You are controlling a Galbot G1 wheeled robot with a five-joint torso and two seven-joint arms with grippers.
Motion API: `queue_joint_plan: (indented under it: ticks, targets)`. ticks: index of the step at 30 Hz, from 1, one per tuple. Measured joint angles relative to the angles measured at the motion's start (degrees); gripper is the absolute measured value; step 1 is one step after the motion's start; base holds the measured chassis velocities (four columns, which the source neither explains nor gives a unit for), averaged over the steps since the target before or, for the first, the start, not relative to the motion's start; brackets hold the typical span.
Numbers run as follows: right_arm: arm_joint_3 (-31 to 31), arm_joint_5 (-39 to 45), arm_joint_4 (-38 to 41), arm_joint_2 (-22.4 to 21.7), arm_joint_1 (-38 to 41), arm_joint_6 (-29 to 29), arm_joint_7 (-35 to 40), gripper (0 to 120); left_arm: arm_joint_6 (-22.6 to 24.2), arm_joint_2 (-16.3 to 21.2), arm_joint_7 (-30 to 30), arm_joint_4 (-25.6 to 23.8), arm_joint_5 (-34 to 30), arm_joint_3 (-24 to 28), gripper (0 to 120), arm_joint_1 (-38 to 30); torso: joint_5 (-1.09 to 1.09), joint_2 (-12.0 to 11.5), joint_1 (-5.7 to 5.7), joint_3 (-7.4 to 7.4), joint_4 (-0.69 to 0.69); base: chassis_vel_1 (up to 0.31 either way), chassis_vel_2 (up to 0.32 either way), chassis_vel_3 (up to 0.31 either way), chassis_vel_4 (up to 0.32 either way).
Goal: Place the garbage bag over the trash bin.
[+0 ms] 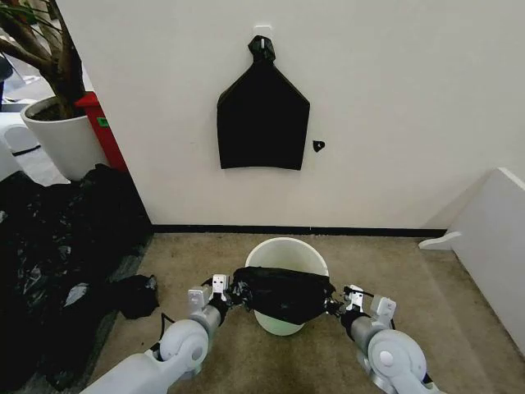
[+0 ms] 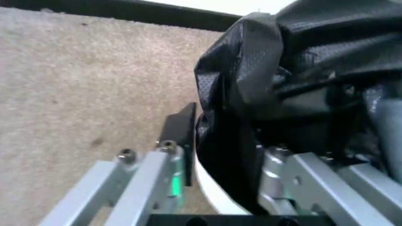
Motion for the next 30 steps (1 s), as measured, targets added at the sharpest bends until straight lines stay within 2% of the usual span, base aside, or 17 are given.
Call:
queue_joint_plan:
  ticks: [1,5,9,11,13,14,18,20,30]
  targets:
    - [0.0,-0.02,0.17,-0.06,-0.11,-0.07,0.05,34,0.0,0.27,0.02,-0.26,0.17,-0.22,31,0.4,0.0,0.0,0.0,0.0,0.0,0.0,0.0,0.0,0.0]
    - [0.04,-1.3,0.99,-0.46,-1.11,-0.33,0.51,54,-0.17,3.06,1.05,-2.66,1.69,-3.5,51,5.34,0.0,0.0,0.0,0.0,0.0,0.0,0.0,0.0,0.0]
    - [0.06,-1.54,1.21,-0.56,-1.34,-0.31,0.6,60,-0.25,3.5,1.4,-3.06,1.8,-4.22,56,6.24,0.0,0.0,0.0,0.0,0.0,0.0,0.0,0.0,0.0]
    - [0.19,-1.78,1.8,-0.78,-1.87,-0.16,0.8,72,-0.47,4.23,2.25,-3.91,2.0,-5.72,72,8.0,-0.01,0.0,0.0,0.0,0.01,0.0,0.0,0.0,0.0]
    - [0.21,-1.93,3.16,-1.16,-2.33,0.29,1.38,82,-0.79,4.88,3.09,-5.42,2.13,-7.92,80,10.42,0.0,0.0,0.0,0.0,0.0,0.0,0.0,0.0,0.0]
    - [0.21,-1.93,3.16,-1.16,-2.33,0.29,1.38,82,-0.79,4.88,3.09,-5.42,2.13,-7.92,80,10.42,0.0,0.0,0.0,0.0,0.0,0.0,0.0,0.0,0.0]
    - [0.0,-1.92,5.3,-2.03,-3.06,0.37,1.84,97,-1.23,5.79,3.69,-7.23,2.65,-9.6,96,12.57,0.0,0.0,0.0,0.0,0.01,0.0,0.0,0.0,0.0]
    - [0.09,-1.9,6.16,-2.35,-3.81,0.38,1.88,100,-1.26,6.28,3.77,-7.97,2.78,-9.97,100,13.22,0.0,0.0,0.0,0.0,0.0,0.0,0.0,0.0,0.0]
    - [1.79,0.35,6.01,-2.28,-4.84,1.68,0.74,100,-1.27,7.13,3.8,-9.31,2.97,-10.33,100,13.74,-0.01,0.0,0.0,0.0,0.0,0.0,0.0,0.0,0.0]
